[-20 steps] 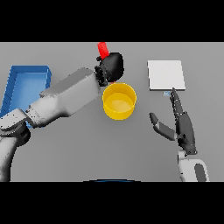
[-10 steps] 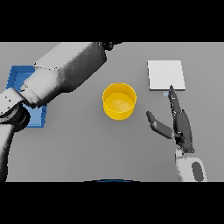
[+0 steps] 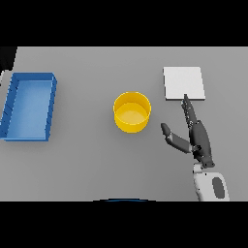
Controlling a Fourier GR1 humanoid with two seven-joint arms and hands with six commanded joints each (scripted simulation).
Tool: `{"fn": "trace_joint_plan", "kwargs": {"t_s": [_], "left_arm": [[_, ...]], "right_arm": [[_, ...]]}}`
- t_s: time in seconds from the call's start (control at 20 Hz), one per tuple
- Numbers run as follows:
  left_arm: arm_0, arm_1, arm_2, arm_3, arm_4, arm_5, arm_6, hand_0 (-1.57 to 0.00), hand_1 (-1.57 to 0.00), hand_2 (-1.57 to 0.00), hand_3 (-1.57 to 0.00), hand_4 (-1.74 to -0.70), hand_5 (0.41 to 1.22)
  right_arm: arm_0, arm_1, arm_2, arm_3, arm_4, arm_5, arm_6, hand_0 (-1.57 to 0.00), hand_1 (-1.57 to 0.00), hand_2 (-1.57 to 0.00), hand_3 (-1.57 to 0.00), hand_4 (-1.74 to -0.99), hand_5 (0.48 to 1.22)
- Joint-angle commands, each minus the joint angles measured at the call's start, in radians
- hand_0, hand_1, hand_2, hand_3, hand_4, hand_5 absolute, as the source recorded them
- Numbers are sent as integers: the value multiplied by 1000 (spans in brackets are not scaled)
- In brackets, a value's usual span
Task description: Pick up the red beaker and tilt it to pour out 1 green nut into yellow bowl. Pick up the yellow bowl and place it on the metallic measuring scale.
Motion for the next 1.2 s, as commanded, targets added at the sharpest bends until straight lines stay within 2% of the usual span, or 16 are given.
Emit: {"fn": "trace_joint_plan", "kwargs": {"t_s": [0.0, 0.15, 0.2, 0.25, 0.35, 0.45, 0.55, 0.7, 0.85, 0.9, 1.0, 1.15], "left_arm": [[15, 24, 54, 20, 52, 13, 4, -1571, -1571, -1571, -1530, -1738, 1221], [117, 88, 184, 69, 188, 93, 42, -1571, -1571, -1571, -1550, -1739, 1221], [152, 96, 211, 80, 221, 131, 82, -1571, -1571, -1571, -1554, -1740, 1221], [191, 100, 228, 87, 244, 168, 132, -1571, -1571, -1571, -1558, -1740, 1221], [269, 113, 274, 81, 303, 248, 150, -1571, -1571, -1571, -1562, -1740, 1221], [324, 108, 333, 83, 374, 299, 203, -1571, -1571, -1571, -1566, -1741, 1221], [379, 113, 376, 78, 427, 337, 250, -1571, -1571, -1571, -1567, -1741, 1221], [506, 95, 414, 26, 496, 383, 232, -1571, -1571, -1571, -1569, -1741, 1221], [647, 71, 434, -78, 563, 411, 231, -1571, -1571, -1571, -1570, -1741, 1221], [689, 67, 434, -126, 578, 409, 260, -1571, -1571, -1571, -1570, -1741, 1221], [784, 57, 434, -243, 616, 409, 282, -1571, -1571, -1571, -1571, -1741, 1151], [933, 48, 420, -466, 658, 422, 387, -1571, -1571, -1571, -1571, -1741, 984]], "right_arm": [[13, -9, 0, -9, 9, -4, -22, 1, 1, 1, 1, -1121, 588], [-6, -13, 5, 14, 34, -15, 6, 1, 1, 1, 1, -1127, 606], [-18, -23, -2, 19, 30, -10, 8, 1, 1, 1, 1, -1132, 614], [-15, -20, 4, 17, 27, -4, -13, 1, 1, 1, 1, -1132, 621], [-18, -33, -4, 22, 21, 2, -8, 1, 1, 1, 1, -1142, 628], [-20, -29, 1, 23, 22, 5, 4, 1, 1, 1, 1, -1133, 640], [-11, -36, 0, 17, 14, 15, -13, 1, 1, 1, 1, -1133, 655], [-11, -28, 3, 15, 3, 20, -6, 1, 1, 1, 1, -1131, 669], [-4, -28, 10, 15, 22, 10, -25, 1, 1, 1, 1, -1159, 677], [-12, -34, 5, 14, 23, 8, -13, 1, 1, 1, 1, -1166, 676], [-5, -45, -4, 15, 12, 15, -23, 1, 1, 1, 1, -1174, 676], [-3, -41, 0, 9, 7, 19, -24, 1, 1, 1, 1, -1161, 671]]}}
